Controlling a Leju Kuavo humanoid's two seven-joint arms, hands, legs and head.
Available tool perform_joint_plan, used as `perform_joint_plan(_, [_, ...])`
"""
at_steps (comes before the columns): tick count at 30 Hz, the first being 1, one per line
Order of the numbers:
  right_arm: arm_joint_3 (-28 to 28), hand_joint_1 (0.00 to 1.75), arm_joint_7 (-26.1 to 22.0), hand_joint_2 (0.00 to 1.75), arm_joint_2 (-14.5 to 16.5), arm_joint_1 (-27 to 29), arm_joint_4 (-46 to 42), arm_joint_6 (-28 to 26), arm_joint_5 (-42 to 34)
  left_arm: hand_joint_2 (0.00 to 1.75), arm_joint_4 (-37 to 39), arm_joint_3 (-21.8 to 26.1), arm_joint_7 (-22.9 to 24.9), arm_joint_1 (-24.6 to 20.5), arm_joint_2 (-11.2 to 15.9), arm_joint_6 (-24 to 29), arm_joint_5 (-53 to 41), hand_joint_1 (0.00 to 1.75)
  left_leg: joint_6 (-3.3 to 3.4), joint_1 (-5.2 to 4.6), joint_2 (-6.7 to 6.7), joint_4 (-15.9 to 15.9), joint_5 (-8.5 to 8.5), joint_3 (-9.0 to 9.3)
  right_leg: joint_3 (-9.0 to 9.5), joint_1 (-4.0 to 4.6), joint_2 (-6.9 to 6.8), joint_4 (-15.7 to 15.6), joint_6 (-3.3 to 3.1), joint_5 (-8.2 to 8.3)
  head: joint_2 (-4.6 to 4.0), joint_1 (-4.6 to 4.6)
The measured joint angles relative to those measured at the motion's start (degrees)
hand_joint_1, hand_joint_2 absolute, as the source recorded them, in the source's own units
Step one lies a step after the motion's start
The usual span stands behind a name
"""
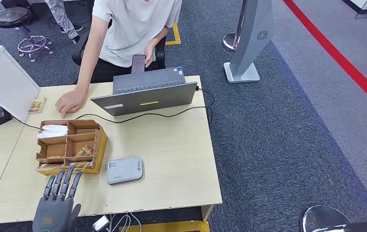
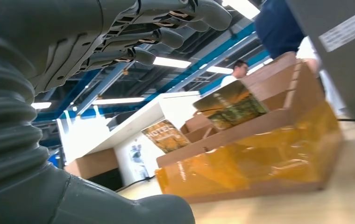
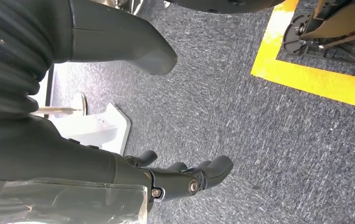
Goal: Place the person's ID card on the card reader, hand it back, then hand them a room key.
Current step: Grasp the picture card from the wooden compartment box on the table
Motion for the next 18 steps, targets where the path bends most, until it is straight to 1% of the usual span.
perform_joint_plan(4, [0.04,0.00,0.01,1.75,-0.06,-0.01,0.00,0.04,0.57,1.75,0.02,4.93,-2.60,0.17,-1.52,0.00,0.00,0.00,0.00,0.00,-0.01,0.00,0.00,0.00,0.00,0.00,-0.01,0.00,0.00,0.00,0.00,-0.01])
perform_joint_plan(11, [0.46,0.00,0.03,1.75,-0.17,-0.04,0.00,0.34,1.57,1.75,0.00,12.79,-8.48,-0.19,-4.26,0.00,0.00,0.00,0.00,0.00,-0.01,0.00,0.00,0.01,0.00,0.00,0.00,0.00,0.00,0.00,0.01,-0.01])
perform_joint_plan(15, [0.59,0.00,0.06,1.75,-0.21,-0.12,0.00,0.77,1.89,1.75,-0.15,15.74,-10.33,-1.09,-5.60,0.09,0.00,0.00,0.00,0.00,-0.01,0.00,0.00,0.01,0.00,0.00,-0.01,0.00,0.00,0.00,0.02,-0.01])
perform_joint_plan(18, [0.93,0.00,0.15,1.75,-0.22,-0.23,0.00,0.97,2.46,1.75,-0.17,16.65,-10.66,-2.18,-6.24,0.18,0.00,0.00,0.00,0.00,-0.01,0.00,0.01,0.01,0.01,0.00,-0.01,0.00,0.00,0.00,0.01,0.00])
